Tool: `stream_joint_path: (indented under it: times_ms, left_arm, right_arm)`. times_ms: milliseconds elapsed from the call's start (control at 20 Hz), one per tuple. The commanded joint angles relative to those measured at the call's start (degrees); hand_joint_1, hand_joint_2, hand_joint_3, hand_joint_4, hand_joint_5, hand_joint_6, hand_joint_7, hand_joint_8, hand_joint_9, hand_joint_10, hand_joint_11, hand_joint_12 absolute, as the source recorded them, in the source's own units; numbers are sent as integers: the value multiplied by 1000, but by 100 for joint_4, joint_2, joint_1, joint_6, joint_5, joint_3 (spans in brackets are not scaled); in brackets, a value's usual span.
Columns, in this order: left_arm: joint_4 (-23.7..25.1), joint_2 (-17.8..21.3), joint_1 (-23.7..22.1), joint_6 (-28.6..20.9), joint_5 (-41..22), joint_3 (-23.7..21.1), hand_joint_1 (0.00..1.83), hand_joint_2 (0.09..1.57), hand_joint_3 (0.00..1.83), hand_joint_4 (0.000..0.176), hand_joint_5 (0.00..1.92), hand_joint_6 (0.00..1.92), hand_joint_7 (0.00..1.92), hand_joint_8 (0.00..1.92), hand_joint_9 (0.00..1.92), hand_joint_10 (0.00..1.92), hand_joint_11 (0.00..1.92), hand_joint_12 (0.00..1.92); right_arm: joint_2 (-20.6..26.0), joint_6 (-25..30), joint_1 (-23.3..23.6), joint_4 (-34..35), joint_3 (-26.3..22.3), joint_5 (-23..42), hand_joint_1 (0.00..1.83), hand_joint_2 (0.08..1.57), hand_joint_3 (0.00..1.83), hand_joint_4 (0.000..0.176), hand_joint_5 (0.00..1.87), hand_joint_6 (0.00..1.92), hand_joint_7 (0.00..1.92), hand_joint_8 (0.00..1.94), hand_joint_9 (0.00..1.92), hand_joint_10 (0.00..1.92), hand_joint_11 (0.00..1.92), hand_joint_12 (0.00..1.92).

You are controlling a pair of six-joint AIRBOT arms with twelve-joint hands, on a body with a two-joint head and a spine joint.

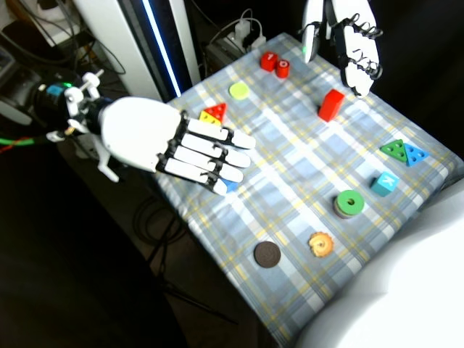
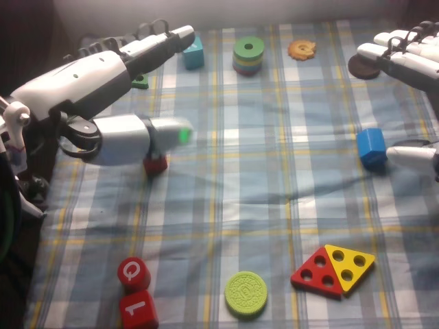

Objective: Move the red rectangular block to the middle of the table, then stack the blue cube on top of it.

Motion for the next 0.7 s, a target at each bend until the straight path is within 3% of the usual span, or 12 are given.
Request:
stream_joint_path:
  times_ms: [0,50,100,200,250,300,400,450,500,550,650]
  left_arm:
    - [45,-37,-61,-25,-711,3,663,1094,11,68,0,0,0,0,0,0,0,0]
    - [39,-37,-53,-25,-726,0,681,1099,11,63,0,0,0,0,0,0,0,0]
    - [38,-37,-49,-25,-734,-5,691,1101,10,58,0,0,0,0,0,0,0,0]
    - [32,-37,-39,-25,-719,-4,675,1113,13,60,0,0,0,0,0,0,0,0]
    - [-12,-37,-15,-25,-712,11,671,1116,13,65,0,0,0,0,0,0,0,0]
    - [-46,-36,10,-25,-700,22,672,1101,5,65,0,0,0,0,0,0,0,0]
    - [-306,-32,48,187,-582,66,734,1033,0,79,0,0,0,0,0,0,0,0]
    - [-508,-36,45,512,-501,74,742,1001,0,70,0,0,0,0,0,0,0,0]
    - [-701,-62,45,786,-435,85,752,959,0,62,0,0,0,0,0,0,0,0]
    - [-809,-89,46,873,-381,123,780,951,0,40,0,0,0,0,0,0,0,0]
    - [-957,-208,47,873,-240,278,807,952,0,17,0,0,0,0,0,0,0,0]
  right_arm:
    - [-9,6,41,34,3,740,420,1190,6,14,0,0,0,0,0,0,0,901]
    - [-10,6,41,34,3,750,427,1190,0,7,0,0,0,0,0,0,0,881]
    - [-10,6,40,39,1,755,412,1194,0,10,0,0,0,0,0,0,0,877]
    - [-11,7,30,51,1,765,367,1199,0,0,0,0,0,0,0,0,0,1067]
    - [-16,7,21,56,2,779,378,1196,0,0,0,0,0,0,0,0,0,1015]
    - [-19,7,15,65,2,786,383,1196,1,4,0,0,0,0,0,0,0,785]
    - [-29,7,-1,85,1,787,382,1198,2,2,0,0,0,0,0,0,0,731]
    - [-35,7,-6,93,2,788,341,1201,3,10,0,0,0,0,0,0,0,723]
    - [-39,7,-8,99,2,789,391,1195,1,10,0,0,0,0,0,0,0,584]
    - [-45,8,-9,105,2,792,409,1196,1,16,0,0,0,0,0,0,0,552]
    - [-58,10,-16,107,9,795,404,1198,2,4,0,0,0,0,0,0,0,541]
